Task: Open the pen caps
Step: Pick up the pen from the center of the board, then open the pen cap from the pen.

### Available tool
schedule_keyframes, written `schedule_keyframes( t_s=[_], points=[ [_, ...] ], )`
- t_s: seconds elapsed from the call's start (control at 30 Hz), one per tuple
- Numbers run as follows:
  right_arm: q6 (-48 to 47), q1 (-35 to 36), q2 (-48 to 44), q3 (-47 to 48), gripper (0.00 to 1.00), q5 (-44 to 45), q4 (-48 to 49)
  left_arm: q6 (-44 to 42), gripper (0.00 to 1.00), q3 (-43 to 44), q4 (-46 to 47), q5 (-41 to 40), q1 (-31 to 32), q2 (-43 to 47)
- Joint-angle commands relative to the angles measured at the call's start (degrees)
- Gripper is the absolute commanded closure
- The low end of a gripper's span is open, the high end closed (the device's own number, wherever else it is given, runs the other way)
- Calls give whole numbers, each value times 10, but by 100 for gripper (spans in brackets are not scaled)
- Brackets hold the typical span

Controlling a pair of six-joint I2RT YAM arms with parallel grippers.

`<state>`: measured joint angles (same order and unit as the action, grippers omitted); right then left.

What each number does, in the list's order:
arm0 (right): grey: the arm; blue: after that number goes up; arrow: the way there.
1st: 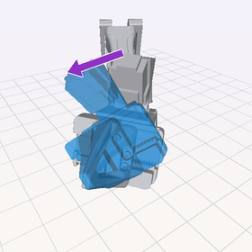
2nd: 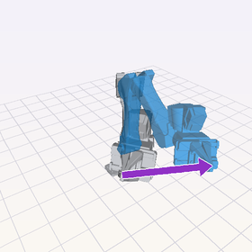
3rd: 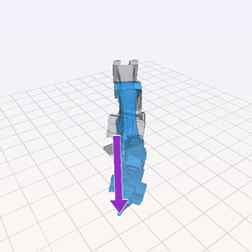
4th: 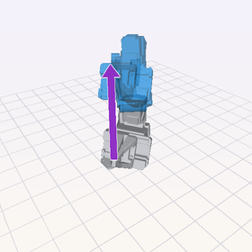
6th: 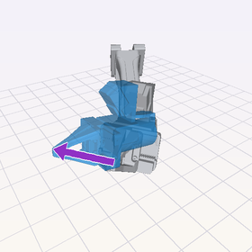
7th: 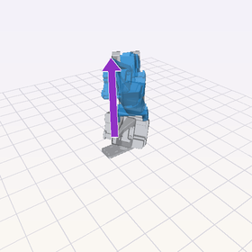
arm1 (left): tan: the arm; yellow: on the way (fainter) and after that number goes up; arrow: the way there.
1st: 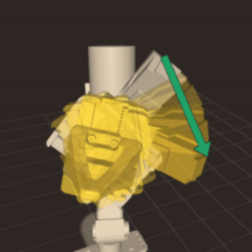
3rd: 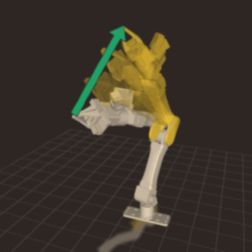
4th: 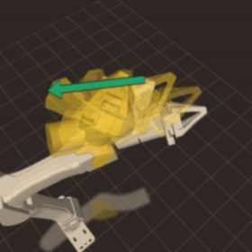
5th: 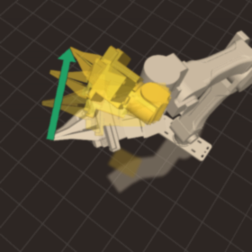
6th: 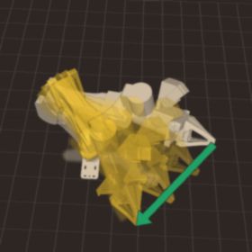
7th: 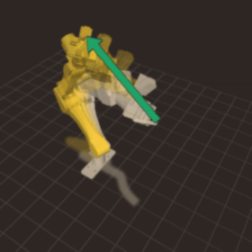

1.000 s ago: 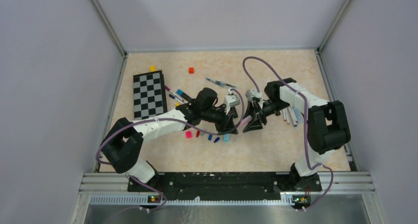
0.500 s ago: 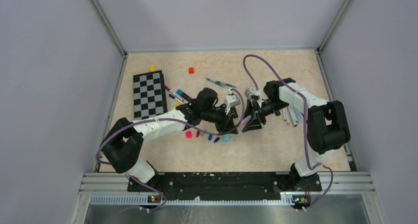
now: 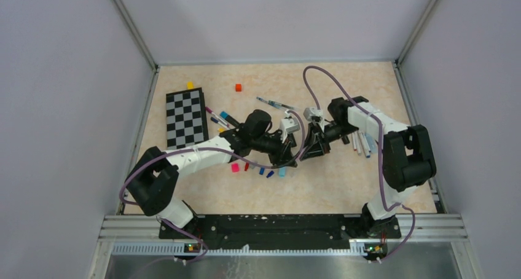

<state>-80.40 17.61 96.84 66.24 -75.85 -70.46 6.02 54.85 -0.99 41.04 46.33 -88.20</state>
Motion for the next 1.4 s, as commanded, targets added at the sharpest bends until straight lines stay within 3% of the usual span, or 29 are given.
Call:
schedule_keyframes(
  t_s=[0.0,0.1,0.33,0.37,0.53,0.67,0.97,1.17,1.37],
  points=[
    [17,9,1,31,100,-19,5,-9,90,7,14,-18,-2,20],
    [30,9,-2,40,100,-15,5,1,74,-7,32,-27,-2,46],
    [178,3,-31,43,100,-12,87,90,4,-134,197,-139,-9,215],
    [198,0,-41,38,100,-19,104,114,2,-163,234,-159,-12,239],
    [372,-21,-80,-12,100,-68,254,198,1,-309,445,-210,-17,314],
    [469,-24,-104,-51,100,-93,365,196,1,-317,478,-189,-17,292],
    [429,-24,-109,-54,100,-106,339,170,5,-310,575,-134,-17,201],
    [431,-20,-107,-55,100,-107,339,186,22,-273,591,-87,-17,137],
    [429,-14,-105,-54,100,-98,336,196,32,-264,598,-86,-16,121]
  ],
)
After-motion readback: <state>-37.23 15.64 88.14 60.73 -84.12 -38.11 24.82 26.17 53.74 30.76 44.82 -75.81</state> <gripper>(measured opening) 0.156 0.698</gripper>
